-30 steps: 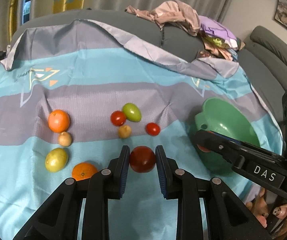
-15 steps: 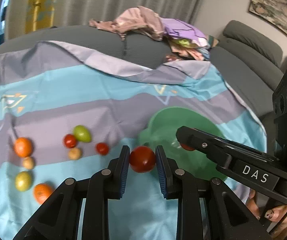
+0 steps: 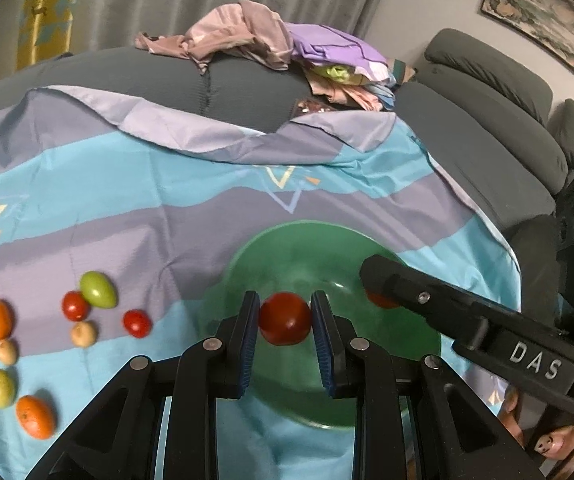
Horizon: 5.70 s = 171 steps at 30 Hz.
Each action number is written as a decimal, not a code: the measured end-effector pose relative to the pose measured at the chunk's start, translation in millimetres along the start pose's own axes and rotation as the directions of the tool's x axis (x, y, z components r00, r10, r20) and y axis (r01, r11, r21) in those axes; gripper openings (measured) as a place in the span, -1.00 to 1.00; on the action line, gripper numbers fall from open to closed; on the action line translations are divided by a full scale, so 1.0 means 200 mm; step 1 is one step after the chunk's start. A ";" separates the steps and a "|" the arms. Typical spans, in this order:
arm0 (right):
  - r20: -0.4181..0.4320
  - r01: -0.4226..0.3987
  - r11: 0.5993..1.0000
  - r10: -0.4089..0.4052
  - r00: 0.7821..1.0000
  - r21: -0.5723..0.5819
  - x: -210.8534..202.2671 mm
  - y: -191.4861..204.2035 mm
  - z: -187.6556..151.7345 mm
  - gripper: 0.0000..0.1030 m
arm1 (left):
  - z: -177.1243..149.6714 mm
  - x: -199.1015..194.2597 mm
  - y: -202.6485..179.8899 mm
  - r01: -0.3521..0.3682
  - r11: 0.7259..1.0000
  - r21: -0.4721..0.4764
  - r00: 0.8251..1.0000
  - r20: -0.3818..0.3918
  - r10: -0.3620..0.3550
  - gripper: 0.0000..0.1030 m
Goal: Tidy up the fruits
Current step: 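Carry both held tomatoes over the green bowl, then open both tools to drop the tomatoes into the green bowl, then grasp an orange with the left tool while the right tool grasps another orange, then carry both held oranges over the green bowl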
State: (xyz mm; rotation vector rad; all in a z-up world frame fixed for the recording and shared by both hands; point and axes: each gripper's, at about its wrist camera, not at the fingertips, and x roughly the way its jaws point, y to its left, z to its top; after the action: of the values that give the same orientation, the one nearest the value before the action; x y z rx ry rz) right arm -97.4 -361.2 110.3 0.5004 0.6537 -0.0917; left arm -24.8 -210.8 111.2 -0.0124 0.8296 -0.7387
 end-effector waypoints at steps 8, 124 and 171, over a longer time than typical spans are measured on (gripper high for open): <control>0.015 0.066 0.997 -0.067 0.998 0.035 -0.03 -0.11 0.02 -0.42 | 0.00 0.08 -0.09 0.009 1.000 0.013 1.000 -0.026 -0.009 -0.46; -0.416 -0.307 0.838 0.107 0.903 -0.451 0.64 0.91 -0.54 0.19 | -0.20 -0.31 1.29 -0.210 0.837 -0.505 0.978 -0.102 0.184 -0.14; -0.411 -0.281 0.870 0.101 0.906 -0.406 0.70 0.92 -0.54 -0.18 | -0.21 -0.27 1.28 -0.321 0.802 -0.503 0.945 -0.107 0.310 -0.13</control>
State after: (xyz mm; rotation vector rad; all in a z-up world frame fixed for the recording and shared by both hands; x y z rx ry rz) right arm -3.4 -137.9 28.2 0.1177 0.9679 0.3580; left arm 74.8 26.6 45.1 -0.3430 1.0007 -0.1820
